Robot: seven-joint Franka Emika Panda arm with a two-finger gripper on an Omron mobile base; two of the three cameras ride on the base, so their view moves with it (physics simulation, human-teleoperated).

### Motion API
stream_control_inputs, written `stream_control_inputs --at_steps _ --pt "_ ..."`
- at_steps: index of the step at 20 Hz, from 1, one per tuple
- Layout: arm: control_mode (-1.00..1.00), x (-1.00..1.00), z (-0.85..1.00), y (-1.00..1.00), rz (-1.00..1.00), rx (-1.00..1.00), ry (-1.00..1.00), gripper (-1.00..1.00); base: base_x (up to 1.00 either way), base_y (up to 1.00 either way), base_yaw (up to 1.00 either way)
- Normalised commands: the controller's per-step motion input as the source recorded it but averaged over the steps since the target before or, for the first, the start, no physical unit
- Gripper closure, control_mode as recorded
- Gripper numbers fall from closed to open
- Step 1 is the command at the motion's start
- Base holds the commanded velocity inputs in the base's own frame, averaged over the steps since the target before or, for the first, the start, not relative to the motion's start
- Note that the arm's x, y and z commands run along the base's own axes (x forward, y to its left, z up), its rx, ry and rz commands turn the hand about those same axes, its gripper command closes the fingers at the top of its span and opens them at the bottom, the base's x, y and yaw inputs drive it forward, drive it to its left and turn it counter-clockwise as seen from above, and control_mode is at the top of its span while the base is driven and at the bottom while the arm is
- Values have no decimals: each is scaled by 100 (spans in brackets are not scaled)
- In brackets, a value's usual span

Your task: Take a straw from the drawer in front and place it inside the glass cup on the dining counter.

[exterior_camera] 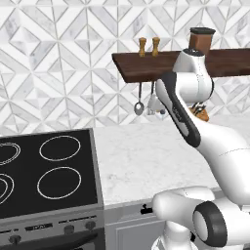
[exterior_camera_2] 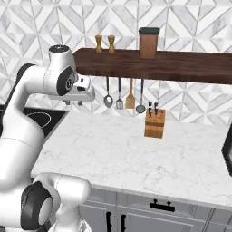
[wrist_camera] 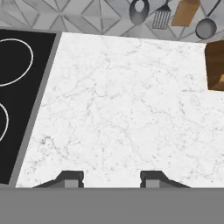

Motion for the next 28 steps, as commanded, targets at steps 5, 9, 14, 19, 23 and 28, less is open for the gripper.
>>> stream_control_inputs --at_steps 5,9,14,19,23,28 --pt "100 0 0 0 0 0 0 -100 -64 1 0" --pt "100 0 0 0 0 0 0 -100 -98 9 0" --pt "100 0 0 0 0 0 0 -100 -74 12 0" --pt "100 0 0 0 0 0 0 -100 -15 65 -32" --pt "100 0 0 0 0 0 0 -100 0 95 -55" --pt "100 0 0 0 0 0 0 -100 0 98 -57"
